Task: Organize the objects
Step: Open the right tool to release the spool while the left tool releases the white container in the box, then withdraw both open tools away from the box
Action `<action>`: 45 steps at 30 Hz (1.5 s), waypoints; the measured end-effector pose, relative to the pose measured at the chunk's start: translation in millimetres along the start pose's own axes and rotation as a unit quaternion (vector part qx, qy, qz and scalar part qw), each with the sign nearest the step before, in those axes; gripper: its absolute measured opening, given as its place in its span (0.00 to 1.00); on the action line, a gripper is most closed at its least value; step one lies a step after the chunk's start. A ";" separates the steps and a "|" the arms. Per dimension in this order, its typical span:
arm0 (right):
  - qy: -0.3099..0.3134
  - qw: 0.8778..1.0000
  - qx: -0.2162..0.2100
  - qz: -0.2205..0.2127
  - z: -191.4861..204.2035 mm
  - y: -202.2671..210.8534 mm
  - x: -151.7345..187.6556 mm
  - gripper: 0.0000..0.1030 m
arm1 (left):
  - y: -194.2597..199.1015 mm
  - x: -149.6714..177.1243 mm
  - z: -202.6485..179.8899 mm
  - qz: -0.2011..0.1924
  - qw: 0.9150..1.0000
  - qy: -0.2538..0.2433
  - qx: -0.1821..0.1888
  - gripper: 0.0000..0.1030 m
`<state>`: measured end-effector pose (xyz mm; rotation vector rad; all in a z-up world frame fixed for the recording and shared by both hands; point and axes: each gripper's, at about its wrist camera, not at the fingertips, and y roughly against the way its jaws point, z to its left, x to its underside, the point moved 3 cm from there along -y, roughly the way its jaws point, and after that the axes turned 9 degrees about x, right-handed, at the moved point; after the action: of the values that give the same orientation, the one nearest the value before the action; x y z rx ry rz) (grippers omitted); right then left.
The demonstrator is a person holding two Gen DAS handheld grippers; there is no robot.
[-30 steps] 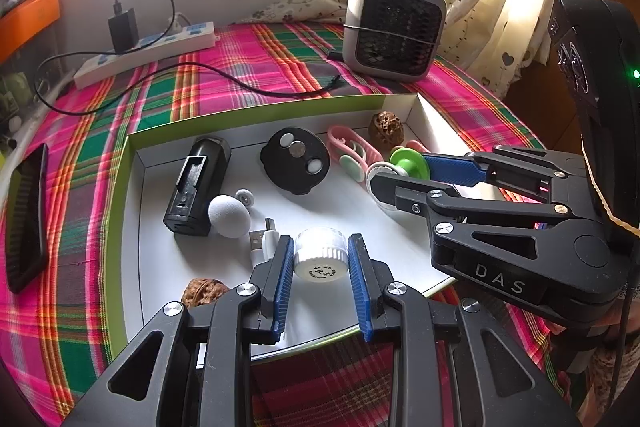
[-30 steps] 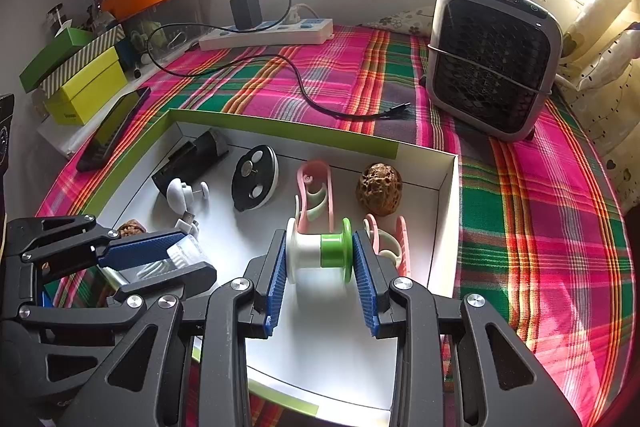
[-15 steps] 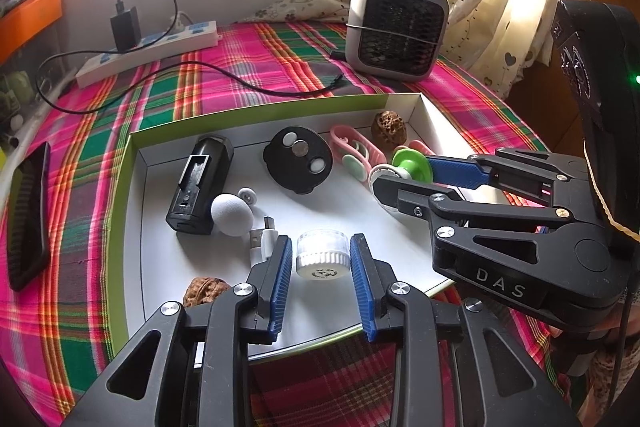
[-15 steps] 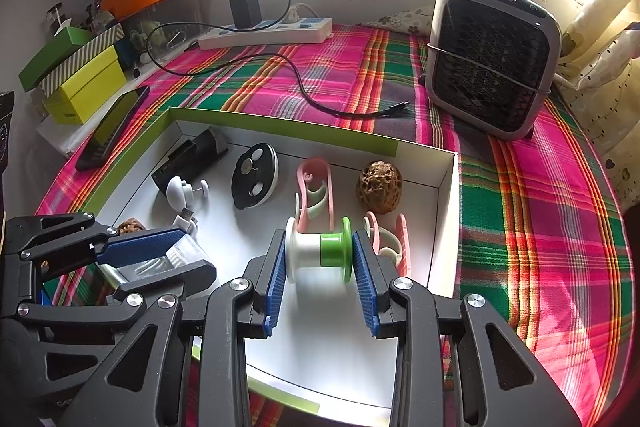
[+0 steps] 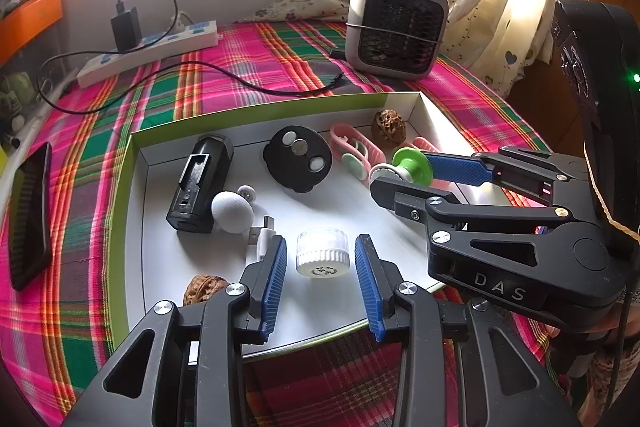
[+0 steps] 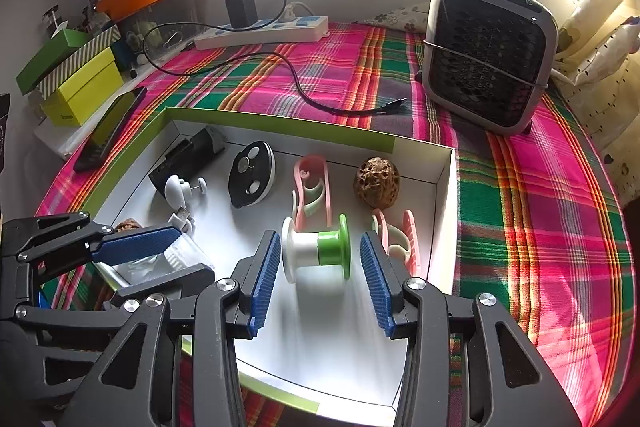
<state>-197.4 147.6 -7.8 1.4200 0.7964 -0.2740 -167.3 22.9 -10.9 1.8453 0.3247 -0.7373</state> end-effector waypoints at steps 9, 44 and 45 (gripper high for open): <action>-0.010 1.000 0.002 -0.005 -2.1 5.5 -0.5 0.49 | 3.1 0.6 -1.4 -0.002 1.000 -0.001 -0.001 0.35; -0.056 0.996 0.039 -0.053 -1.0 62.5 29.4 0.50 | 58.4 25.1 -19.9 -0.069 0.995 0.016 -0.072 0.36; -0.056 0.996 0.040 -0.055 0.0 64.6 30.7 0.50 | 59.8 26.5 -20.8 -0.070 0.995 0.016 -0.072 0.36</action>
<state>-135.7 167.3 22.5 1.4243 0.7805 -0.4712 -107.5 15.4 22.0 1.7120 0.5195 -0.7614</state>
